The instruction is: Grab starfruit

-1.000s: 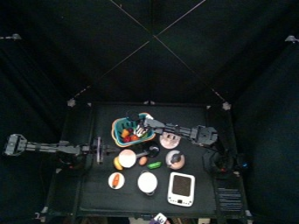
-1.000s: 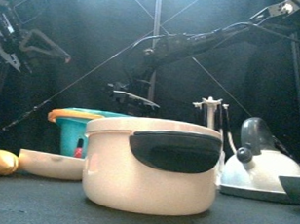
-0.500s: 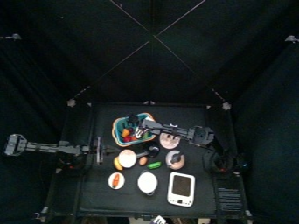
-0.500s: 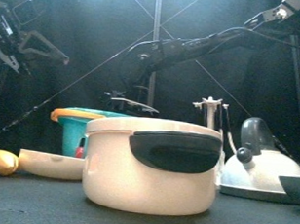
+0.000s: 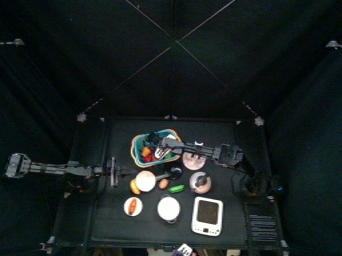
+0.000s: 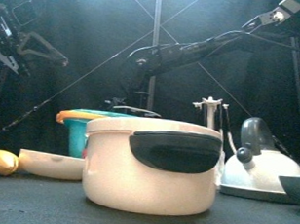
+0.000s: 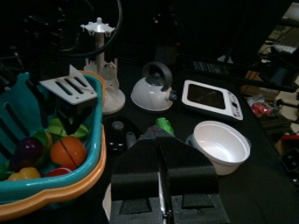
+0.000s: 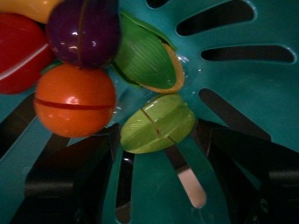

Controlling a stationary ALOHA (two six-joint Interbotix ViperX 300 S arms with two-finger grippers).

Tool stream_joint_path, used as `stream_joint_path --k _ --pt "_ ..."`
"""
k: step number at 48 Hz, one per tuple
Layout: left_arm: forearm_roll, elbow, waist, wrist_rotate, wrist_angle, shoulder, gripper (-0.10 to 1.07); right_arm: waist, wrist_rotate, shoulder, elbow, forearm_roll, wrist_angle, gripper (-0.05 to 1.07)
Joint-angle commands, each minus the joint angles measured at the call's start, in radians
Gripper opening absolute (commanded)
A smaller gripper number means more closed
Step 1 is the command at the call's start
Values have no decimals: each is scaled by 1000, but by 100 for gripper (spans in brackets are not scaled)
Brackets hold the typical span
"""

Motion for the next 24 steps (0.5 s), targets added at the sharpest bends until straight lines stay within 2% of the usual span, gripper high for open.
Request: stream_joint_path --k 1,18,24 --pt "2 -11 2 2 -5 2 -1 -9 2 -12 -31 -12 41 99" --pt "2 -8 3 2 -3 2 -1 -8 0 21 -31 0 43 98" --pt "2 -5 3 2 -5 2 -1 -6 0 28 -29 2 32 91"
